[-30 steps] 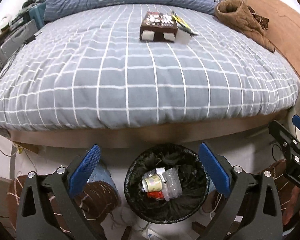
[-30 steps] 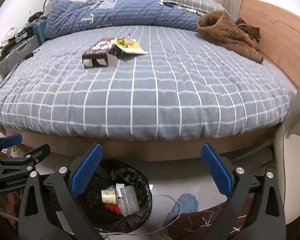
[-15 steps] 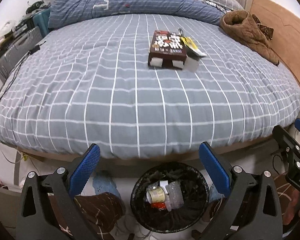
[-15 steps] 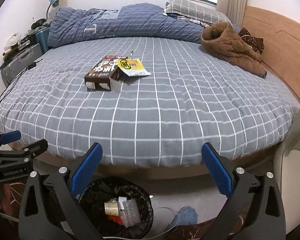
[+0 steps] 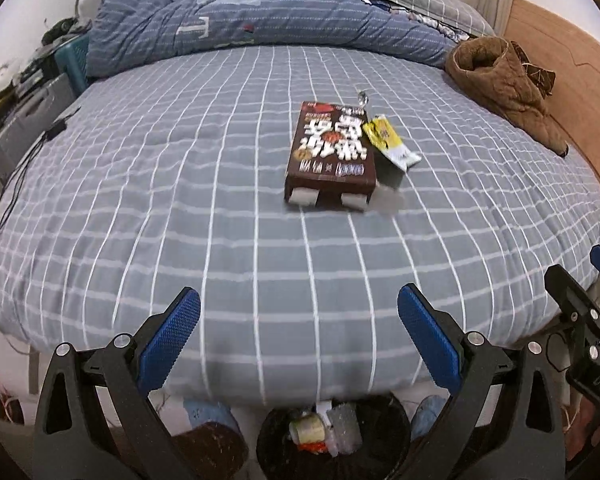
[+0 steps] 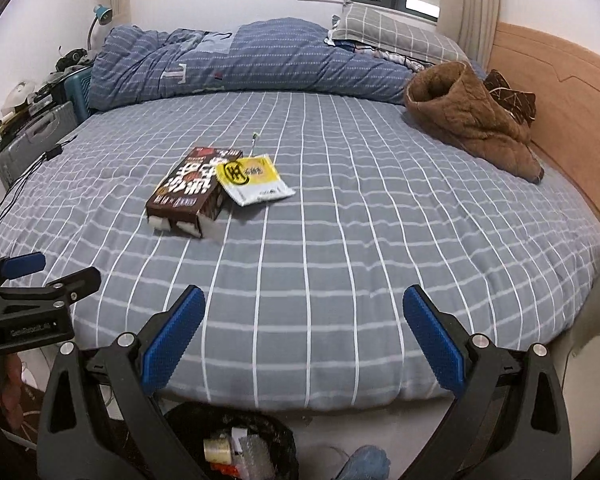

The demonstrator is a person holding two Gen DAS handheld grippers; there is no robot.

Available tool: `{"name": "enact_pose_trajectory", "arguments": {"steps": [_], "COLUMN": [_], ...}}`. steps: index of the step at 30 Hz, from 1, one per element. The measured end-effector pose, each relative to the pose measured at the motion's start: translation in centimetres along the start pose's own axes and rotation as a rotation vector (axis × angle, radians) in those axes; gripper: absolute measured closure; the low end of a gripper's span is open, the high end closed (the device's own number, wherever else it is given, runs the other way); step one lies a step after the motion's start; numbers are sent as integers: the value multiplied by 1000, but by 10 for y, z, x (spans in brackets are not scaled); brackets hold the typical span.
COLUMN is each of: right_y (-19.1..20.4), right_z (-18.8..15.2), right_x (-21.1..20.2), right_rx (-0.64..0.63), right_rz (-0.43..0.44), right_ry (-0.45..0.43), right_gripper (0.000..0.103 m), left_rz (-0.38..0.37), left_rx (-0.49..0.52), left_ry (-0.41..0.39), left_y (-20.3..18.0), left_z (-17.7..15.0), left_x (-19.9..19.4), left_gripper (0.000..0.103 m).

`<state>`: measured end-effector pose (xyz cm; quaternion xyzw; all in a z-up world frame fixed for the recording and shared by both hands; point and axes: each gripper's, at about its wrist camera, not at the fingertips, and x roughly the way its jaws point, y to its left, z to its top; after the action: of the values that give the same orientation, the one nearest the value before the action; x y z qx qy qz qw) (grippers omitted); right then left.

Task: Collect trash
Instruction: 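Move both tools back over the bed toward the cookie box and snack packet, then grasp the brown cookie box with the left tool while the right tool grasps the yellow snack packet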

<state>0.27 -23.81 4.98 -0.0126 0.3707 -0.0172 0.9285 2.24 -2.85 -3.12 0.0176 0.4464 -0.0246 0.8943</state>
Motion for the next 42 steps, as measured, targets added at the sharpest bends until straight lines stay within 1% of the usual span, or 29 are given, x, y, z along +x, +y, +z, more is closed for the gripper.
{"name": "enact_pose_trajectory", "arguments": {"steps": [9, 14, 18, 21, 26, 28, 33, 35, 42], "right_y": [-12, -20, -24, -25, -25, -24, -20, -17, -7], "right_z": [30, 35, 35, 36, 37, 38, 41, 43, 47], "right_x": [48, 71, 85, 93, 104, 108, 112, 113, 118], "right_rx": [-1, 3, 2, 3, 4, 2, -6, -14, -44], "right_rz": [3, -1, 0, 1, 4, 6, 13, 14, 21], "right_ry": [7, 22, 33, 40, 48, 50, 50, 50, 56], "right_gripper": [8, 8, 8, 8, 8, 8, 8, 8, 8], "left_rz": [-10, -10, -30, -30, -29, -14, 7, 23, -28], "left_rx": [44, 56, 44, 34, 51, 58, 84, 97, 88], "left_ry": [12, 31, 68, 75, 88, 86, 83, 87, 79], "left_y": [-26, -35, -36, -35, -39, -40, -41, -41, -28], "left_z": [54, 73, 86, 94, 101, 103, 104, 106, 111], "left_x": [50, 81, 108, 121, 135, 139, 145, 148, 148], "left_gripper": [6, 6, 6, 6, 6, 6, 8, 11, 14]}}
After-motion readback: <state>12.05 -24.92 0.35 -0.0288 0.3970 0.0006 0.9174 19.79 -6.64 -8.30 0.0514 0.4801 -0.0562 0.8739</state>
